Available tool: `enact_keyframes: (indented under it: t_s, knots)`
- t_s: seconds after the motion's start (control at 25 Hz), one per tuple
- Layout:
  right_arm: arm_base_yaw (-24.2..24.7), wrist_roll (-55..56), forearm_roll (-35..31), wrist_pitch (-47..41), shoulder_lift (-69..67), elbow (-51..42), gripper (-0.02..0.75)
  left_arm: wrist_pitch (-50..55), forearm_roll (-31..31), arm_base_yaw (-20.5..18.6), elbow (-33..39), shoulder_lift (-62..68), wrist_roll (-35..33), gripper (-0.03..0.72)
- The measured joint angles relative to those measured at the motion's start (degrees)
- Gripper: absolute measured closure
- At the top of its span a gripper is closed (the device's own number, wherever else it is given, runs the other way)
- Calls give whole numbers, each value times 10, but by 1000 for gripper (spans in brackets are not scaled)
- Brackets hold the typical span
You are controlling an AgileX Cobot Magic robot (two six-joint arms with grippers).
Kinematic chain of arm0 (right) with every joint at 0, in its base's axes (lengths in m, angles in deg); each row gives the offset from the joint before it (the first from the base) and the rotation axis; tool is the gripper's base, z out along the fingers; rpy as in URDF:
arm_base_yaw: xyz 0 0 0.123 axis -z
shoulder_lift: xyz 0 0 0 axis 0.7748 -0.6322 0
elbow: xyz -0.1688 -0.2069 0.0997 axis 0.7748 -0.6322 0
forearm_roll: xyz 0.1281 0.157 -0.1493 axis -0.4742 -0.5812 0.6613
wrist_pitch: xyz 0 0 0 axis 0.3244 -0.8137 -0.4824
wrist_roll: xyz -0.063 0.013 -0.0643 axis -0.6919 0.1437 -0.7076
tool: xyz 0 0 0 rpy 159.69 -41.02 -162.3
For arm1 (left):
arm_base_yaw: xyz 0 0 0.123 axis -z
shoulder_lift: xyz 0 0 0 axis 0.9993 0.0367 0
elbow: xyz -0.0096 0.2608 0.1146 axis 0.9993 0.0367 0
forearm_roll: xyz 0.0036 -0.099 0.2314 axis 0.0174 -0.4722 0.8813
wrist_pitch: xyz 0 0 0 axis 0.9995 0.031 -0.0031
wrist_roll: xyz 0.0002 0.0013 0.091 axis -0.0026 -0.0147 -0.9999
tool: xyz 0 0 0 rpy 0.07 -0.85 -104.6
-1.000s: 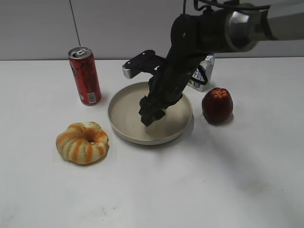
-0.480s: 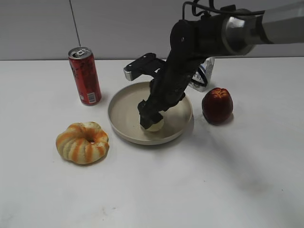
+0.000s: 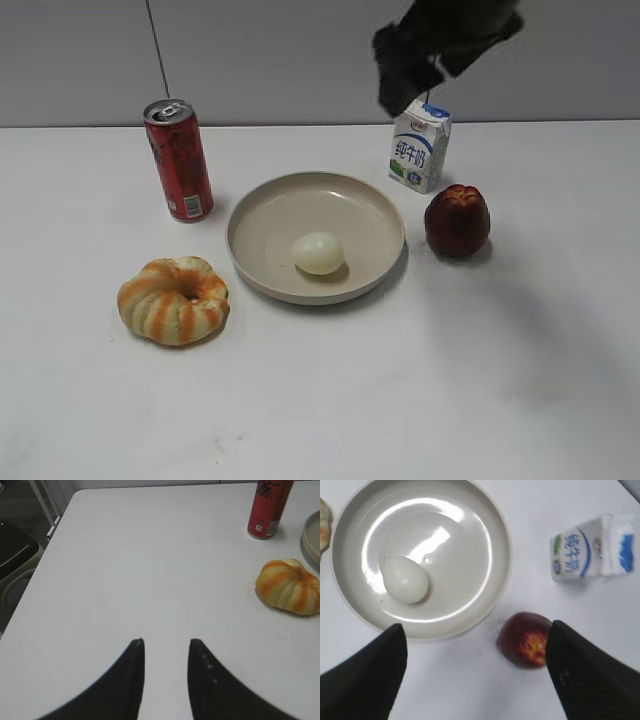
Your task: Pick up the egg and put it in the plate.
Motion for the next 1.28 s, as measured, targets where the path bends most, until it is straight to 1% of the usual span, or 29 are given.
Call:
enact_keyframes:
  t_s: [0.12,0.2,0.32,0.44,0.52,0.72,0.92,1.12,1.28]
  knots:
    - [29,41,6,-49,63,-11,81,0,0,0,0,0,0,454]
    - [55,59,7,-65,106,-39,81,0,0,0,0,0,0,454]
    - [96,88,8,-73,181,-114,85,0,0,0,0,0,0,454]
    - [134,122,10,-74,251,-217,87,0,0,0,0,0,0,454]
    - [150,133,10,-69,298,-285,92,0,0,0,0,0,0,454]
    - [157,150,-3,-38,436,-458,101,0,0,0,0,0,0,454]
    - [157,151,-11,-28,592,-581,122,0,0,0,0,0,0,454]
    - [157,151,-11,-29,758,-656,125,0,0,0,0,0,0,453]
    - [157,151,-7,-22,858,-681,144,0,0,0,0,0,0,453]
